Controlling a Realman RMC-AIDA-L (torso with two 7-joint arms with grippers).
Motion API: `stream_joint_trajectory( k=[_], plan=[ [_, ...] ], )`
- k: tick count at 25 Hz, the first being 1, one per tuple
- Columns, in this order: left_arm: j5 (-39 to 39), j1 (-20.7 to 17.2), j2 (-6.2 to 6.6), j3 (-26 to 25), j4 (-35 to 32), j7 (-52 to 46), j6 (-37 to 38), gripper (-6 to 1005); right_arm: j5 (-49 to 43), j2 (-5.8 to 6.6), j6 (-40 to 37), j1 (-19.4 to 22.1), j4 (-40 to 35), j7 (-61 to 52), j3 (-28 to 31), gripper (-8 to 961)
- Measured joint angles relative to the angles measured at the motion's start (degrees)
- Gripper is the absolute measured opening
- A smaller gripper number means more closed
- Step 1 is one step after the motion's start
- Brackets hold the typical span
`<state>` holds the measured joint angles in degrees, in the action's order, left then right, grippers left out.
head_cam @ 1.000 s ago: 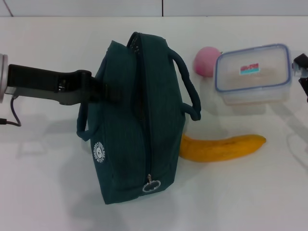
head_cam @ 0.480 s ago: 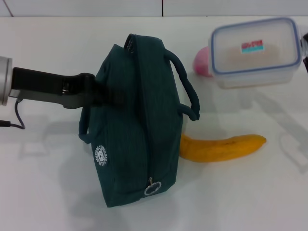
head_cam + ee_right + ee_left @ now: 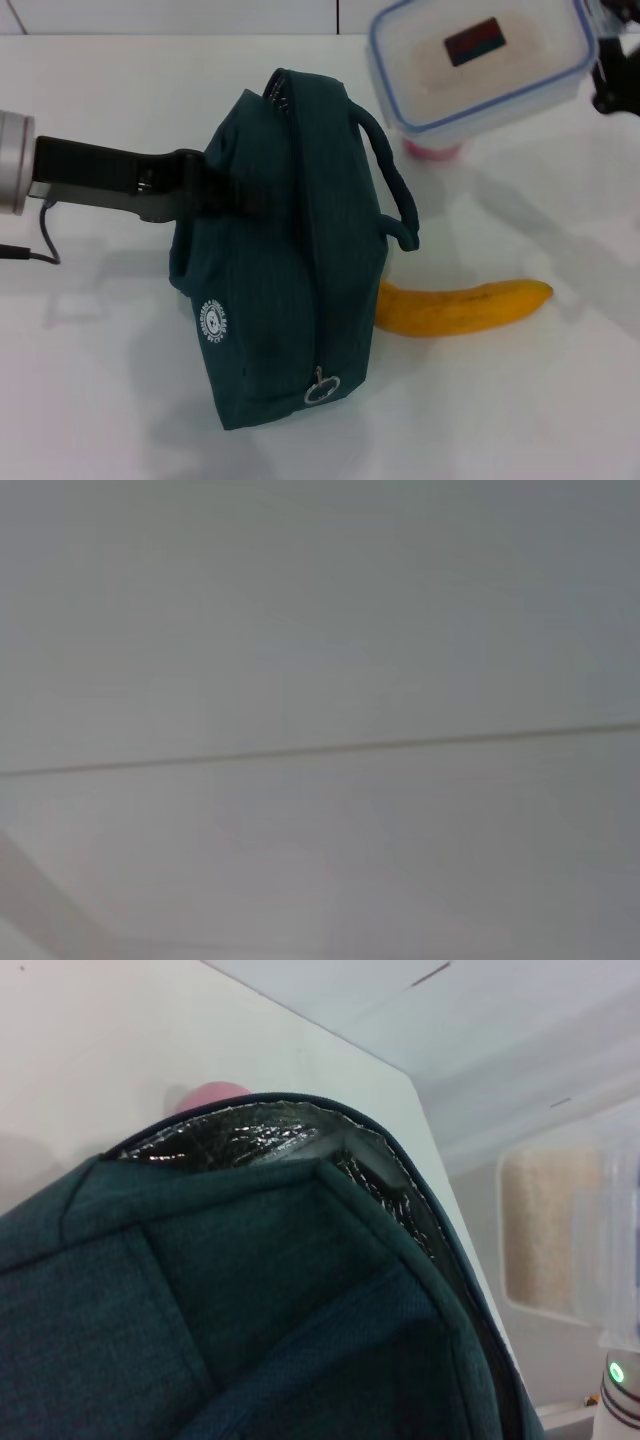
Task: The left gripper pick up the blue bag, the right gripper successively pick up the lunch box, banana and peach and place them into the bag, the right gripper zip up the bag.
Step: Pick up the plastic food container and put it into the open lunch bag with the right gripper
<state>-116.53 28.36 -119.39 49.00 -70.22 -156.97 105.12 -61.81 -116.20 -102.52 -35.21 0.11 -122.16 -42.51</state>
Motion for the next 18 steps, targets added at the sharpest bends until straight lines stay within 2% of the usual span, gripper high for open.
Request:
stream_joint_trajectory(
  k=[7,10,14,18],
  plan=[
    [0.1,1.0,-0.05,2.0,0.1,0.0,-0.3,41,-0.5,0.01,-0.8,-8.8,4.1,0.6,0.1,160],
    [0.5,2.0,-0.05,2.8,0.9,0.5,-0.3,41,-0.6,0.02,0.3,-11.2,4.2,1.7,-0.1,164],
    [2.3,2.4,-0.01,3.3,1.6,1.5,-0.3,41,-2.8,0.01,3.3,-13.2,4.3,3.8,-0.5,168],
    [2.5,2.2,0.09,2.8,1.7,2.0,-0.7,40,-5.3,0.02,6.6,-13.1,4.3,5.2,-0.5,172]
  ],
)
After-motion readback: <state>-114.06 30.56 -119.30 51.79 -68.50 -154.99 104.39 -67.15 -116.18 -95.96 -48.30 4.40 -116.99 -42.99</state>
